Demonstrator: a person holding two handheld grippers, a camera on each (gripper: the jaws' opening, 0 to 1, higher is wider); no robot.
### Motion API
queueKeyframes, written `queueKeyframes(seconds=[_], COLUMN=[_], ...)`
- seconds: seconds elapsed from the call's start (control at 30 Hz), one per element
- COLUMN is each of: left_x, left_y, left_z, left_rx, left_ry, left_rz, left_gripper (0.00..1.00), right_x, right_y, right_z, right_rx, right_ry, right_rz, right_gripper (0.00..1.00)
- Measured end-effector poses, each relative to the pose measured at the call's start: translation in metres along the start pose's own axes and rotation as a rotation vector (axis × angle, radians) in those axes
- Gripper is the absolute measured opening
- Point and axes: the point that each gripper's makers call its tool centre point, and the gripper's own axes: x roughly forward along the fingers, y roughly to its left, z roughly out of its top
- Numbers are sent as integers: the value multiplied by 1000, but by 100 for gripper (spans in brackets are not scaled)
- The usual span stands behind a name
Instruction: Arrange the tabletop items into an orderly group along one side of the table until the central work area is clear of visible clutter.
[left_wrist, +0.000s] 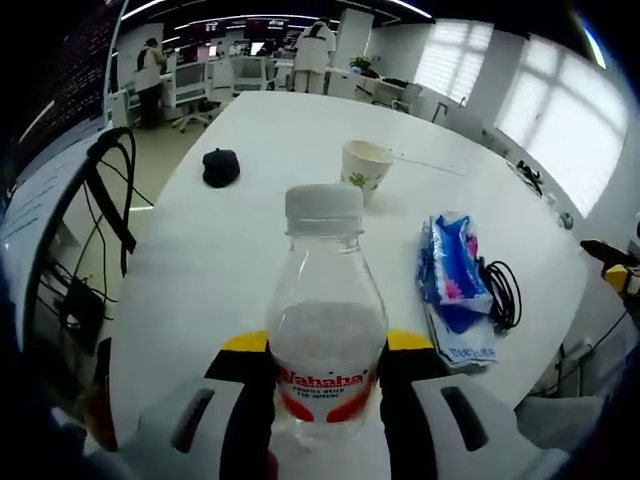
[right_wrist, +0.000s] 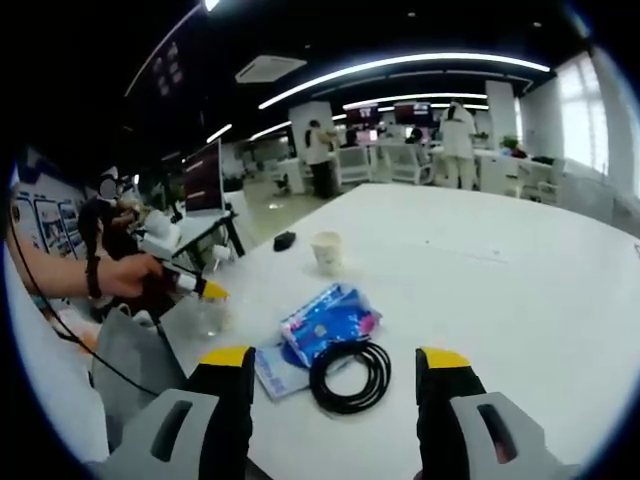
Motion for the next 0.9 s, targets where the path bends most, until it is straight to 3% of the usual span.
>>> queueKeyframes(seconds=[0.37,0.7,0.9], left_x=[-18,-28,-28], left_y=[0,-5,-3], left_z=[-3,-23,-26], left_rx=[30,201,189], left_ry=[-21,-27,-63], left_rz=[12,44,63], left_gripper=[39,39,40], right_x=[2,1,1], right_y=[4,6,8], right_z=[-3,-6,-8], right_rx=[-1,-2,-7], right_ry=[9,20,34], right_rz=[4,1,3], right_gripper=[66,66,65])
